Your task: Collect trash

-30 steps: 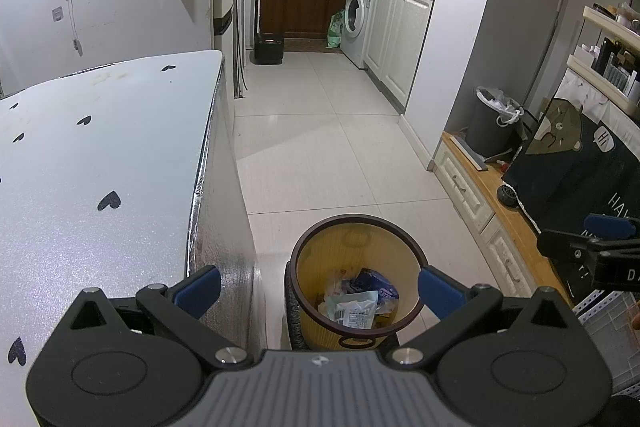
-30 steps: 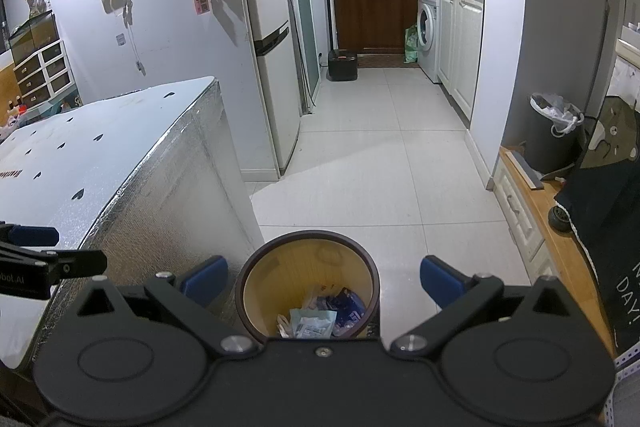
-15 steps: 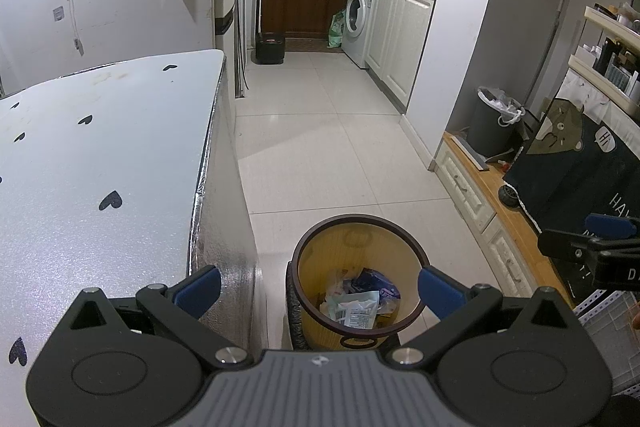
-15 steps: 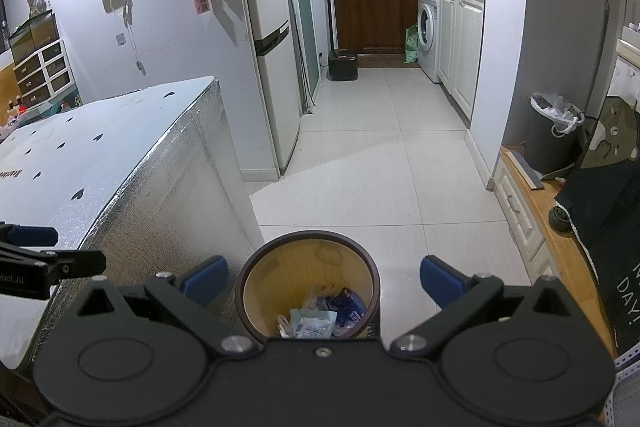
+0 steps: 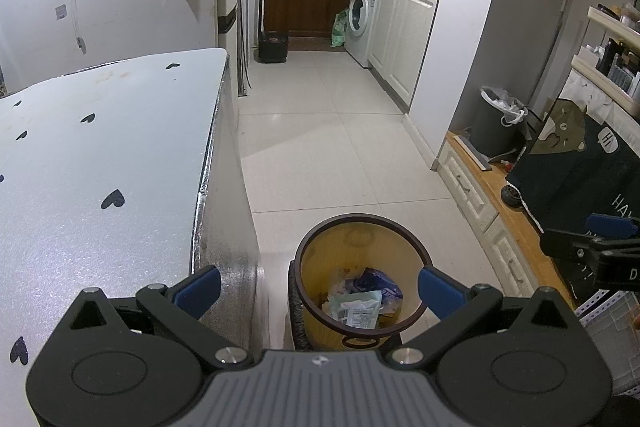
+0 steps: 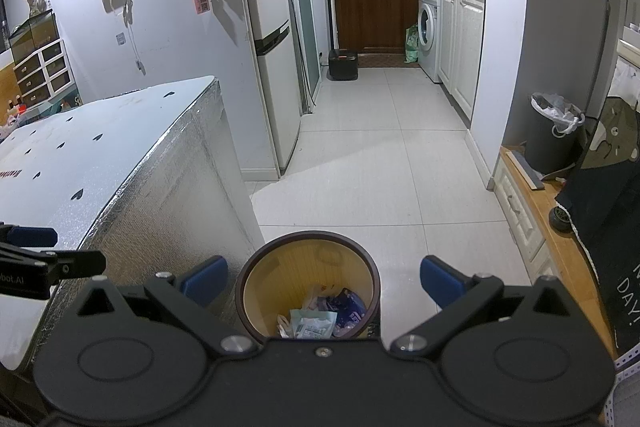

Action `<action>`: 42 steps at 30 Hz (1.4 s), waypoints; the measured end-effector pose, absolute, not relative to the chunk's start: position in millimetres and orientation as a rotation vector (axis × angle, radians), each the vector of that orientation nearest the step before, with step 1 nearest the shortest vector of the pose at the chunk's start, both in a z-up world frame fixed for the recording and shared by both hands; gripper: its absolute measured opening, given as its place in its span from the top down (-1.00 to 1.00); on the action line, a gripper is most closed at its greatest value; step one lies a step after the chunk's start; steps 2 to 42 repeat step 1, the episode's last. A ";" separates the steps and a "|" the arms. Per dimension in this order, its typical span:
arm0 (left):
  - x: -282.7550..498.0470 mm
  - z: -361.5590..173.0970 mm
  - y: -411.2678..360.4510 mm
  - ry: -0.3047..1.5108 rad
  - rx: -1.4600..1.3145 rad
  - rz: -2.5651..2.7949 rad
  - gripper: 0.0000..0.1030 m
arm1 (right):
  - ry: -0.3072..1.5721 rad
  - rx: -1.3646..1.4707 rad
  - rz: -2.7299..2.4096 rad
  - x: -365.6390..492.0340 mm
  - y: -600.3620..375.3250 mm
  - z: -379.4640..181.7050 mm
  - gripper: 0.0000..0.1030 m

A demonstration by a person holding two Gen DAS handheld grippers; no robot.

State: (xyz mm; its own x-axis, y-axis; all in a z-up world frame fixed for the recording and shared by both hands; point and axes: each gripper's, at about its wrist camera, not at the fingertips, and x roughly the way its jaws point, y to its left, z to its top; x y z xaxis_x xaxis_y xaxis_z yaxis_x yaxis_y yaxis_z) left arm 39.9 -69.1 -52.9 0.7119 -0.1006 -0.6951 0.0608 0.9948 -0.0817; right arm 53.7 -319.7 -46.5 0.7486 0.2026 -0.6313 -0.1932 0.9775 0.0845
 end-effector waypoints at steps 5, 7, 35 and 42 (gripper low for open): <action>39.8 -53.0 -68.8 0.774 -0.053 -0.088 -1.00 | 0.692 0.014 0.216 53.7 -319.6 -46.4 -1.00; 39.8 -53.0 -68.8 0.774 -0.053 -0.088 -1.00 | 0.692 0.014 0.216 53.7 -319.6 -46.4 -1.00; 39.8 -53.0 -68.8 0.774 -0.053 -0.088 -1.00 | 0.692 0.014 0.216 53.7 -319.6 -46.4 -1.00; 39.8 -53.0 -68.8 0.774 -0.053 -0.088 -1.00 | 0.692 0.014 0.216 53.7 -319.6 -46.4 -1.00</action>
